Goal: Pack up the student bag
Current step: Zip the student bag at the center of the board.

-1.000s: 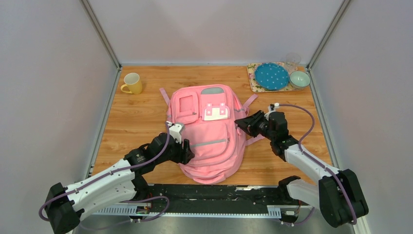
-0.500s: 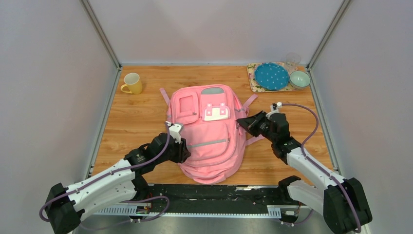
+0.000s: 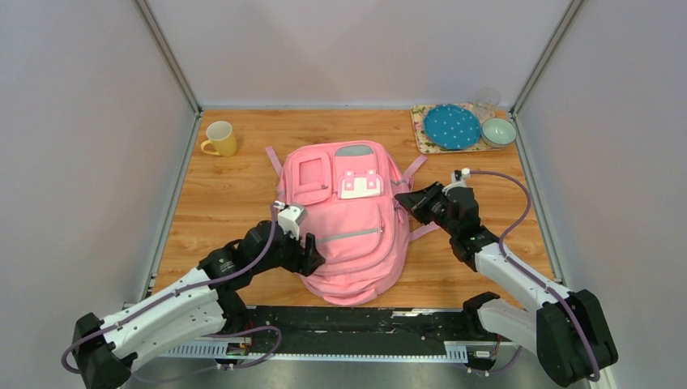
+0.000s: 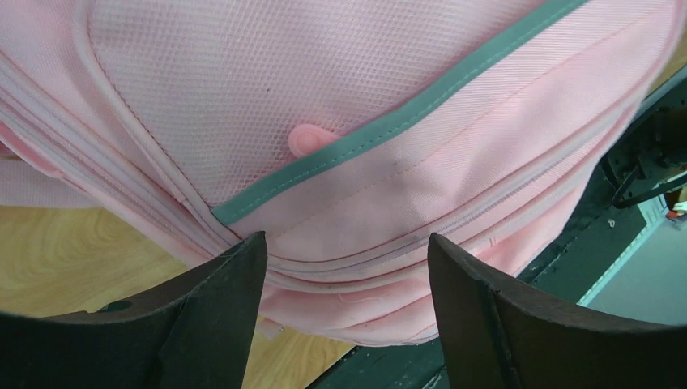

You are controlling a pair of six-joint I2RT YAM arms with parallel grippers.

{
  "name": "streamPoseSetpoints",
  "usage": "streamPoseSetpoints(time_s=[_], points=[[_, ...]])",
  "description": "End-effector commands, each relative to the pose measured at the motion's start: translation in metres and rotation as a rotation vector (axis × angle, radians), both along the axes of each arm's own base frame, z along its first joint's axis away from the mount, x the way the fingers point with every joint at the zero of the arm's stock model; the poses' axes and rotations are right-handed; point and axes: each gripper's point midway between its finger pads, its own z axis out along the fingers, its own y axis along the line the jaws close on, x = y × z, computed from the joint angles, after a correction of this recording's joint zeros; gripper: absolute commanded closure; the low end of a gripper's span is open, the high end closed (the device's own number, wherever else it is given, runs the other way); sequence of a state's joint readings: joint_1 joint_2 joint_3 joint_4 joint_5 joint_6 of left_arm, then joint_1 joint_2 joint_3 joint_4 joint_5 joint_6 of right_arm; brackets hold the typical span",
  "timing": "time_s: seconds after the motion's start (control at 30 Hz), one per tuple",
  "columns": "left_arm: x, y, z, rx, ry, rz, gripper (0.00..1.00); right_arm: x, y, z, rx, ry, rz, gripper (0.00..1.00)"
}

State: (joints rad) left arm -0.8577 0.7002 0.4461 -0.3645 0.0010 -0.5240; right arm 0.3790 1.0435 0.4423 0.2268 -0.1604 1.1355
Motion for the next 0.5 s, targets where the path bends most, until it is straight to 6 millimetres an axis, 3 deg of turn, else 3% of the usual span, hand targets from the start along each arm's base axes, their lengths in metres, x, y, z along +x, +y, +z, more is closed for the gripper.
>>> streamPoseSetpoints(time_s=[0.0, 0.03, 0.13, 0.2, 0.23, 0.47], points=[[0.003, -0.005, 0.049, -0.016, -0.083, -0.048, 0.19, 0.012, -0.002, 0.034, 0.019, -0.119, -0.032, 1.00], [0.009, -0.014, 0.072, -0.046, -0.121, -0.062, 0.19, 0.011, -0.001, 0.034, 0.020, -0.119, -0.026, 1.00], [0.016, -0.039, 0.100, -0.041, -0.180, -0.106, 0.19, 0.008, 0.000, 0.033, 0.018, -0.113, -0.018, 1.00], [0.022, -0.050, 0.108, 0.013, -0.228, -0.098, 0.19, 0.006, 0.000, 0.033, 0.016, -0.112, -0.021, 1.00], [0.018, -0.068, 0.112, 0.049, -0.235, -0.124, 0.18, 0.006, 0.000, 0.032, 0.013, -0.109, -0.020, 1.00], [0.015, -0.113, 0.096, 0.128, -0.200, -0.104, 0.18, 0.000, -0.002, 0.033, 0.003, -0.111, -0.018, 1.00]])
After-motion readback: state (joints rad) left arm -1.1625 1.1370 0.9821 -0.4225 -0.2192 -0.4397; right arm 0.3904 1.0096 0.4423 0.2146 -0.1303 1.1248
